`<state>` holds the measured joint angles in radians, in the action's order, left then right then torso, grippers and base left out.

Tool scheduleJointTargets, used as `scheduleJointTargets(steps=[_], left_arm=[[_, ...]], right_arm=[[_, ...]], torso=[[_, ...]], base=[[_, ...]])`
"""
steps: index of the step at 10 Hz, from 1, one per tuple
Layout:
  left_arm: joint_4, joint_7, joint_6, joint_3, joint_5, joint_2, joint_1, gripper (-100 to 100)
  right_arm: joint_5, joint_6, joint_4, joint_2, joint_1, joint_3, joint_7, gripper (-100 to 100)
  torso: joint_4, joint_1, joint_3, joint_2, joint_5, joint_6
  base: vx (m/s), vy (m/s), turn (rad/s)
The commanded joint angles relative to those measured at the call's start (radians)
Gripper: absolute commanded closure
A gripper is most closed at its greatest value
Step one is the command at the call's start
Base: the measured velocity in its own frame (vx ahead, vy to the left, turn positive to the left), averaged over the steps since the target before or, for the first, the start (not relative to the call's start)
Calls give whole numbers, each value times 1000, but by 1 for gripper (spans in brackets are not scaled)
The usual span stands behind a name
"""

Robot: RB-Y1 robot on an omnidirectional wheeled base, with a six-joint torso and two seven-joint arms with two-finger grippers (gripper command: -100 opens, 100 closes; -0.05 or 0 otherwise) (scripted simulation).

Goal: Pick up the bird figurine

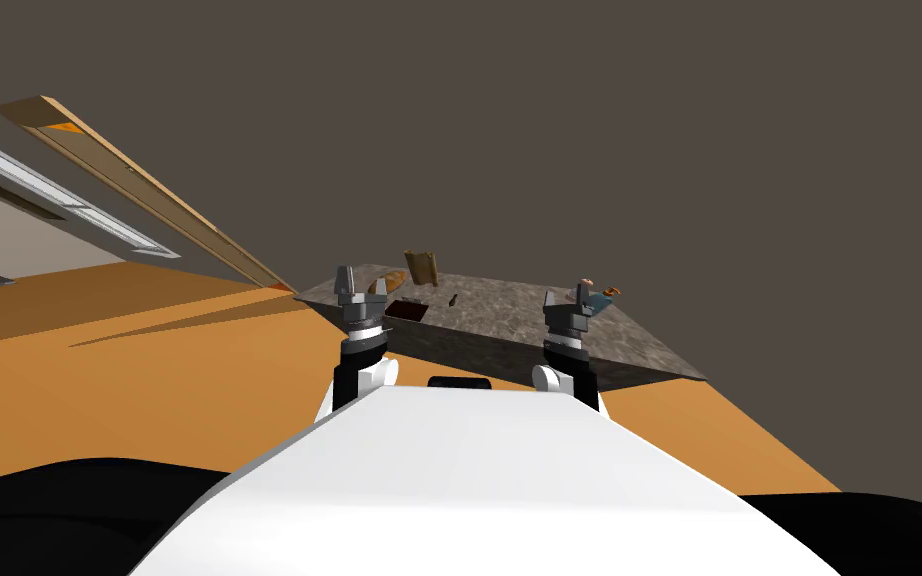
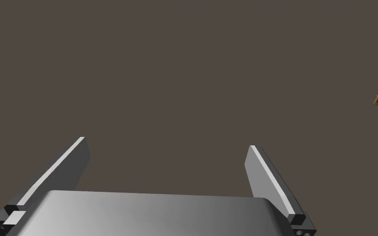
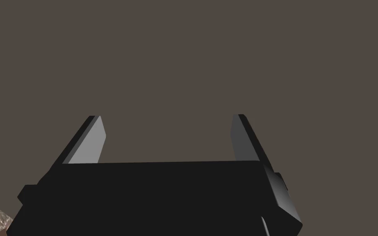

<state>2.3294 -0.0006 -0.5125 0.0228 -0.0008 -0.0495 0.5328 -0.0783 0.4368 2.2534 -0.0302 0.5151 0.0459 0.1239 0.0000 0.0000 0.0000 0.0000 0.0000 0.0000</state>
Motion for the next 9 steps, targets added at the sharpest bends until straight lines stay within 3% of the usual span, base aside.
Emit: scheduleJointTargets(steps=[1,6,7,9], left_arm=[[-15,8,13,-1,4,37,-15,-100],[-133,75,123,-13,41,175,-135,-100],[-138,75,123,-13,41,175,-135,-100],[-200,119,192,-20,62,223,-203,-100]], right_arm=[[0,0,0,0,0,0,0,0],[0,0,0,0,0,0,0,0],[0,0,0,0,0,0,0,0],[0,0,0,0,0,0,0,0]], torso=[[0,0,0,0,0,0],[1,-4,1,3,-1,0],[1,-4,2,4,-1,0],[0,-3,1,2,-1,0]], base=[[-10,-11,-29],[-44,-50,-68],[-46,-48,-24],[-35,-52,-87]])
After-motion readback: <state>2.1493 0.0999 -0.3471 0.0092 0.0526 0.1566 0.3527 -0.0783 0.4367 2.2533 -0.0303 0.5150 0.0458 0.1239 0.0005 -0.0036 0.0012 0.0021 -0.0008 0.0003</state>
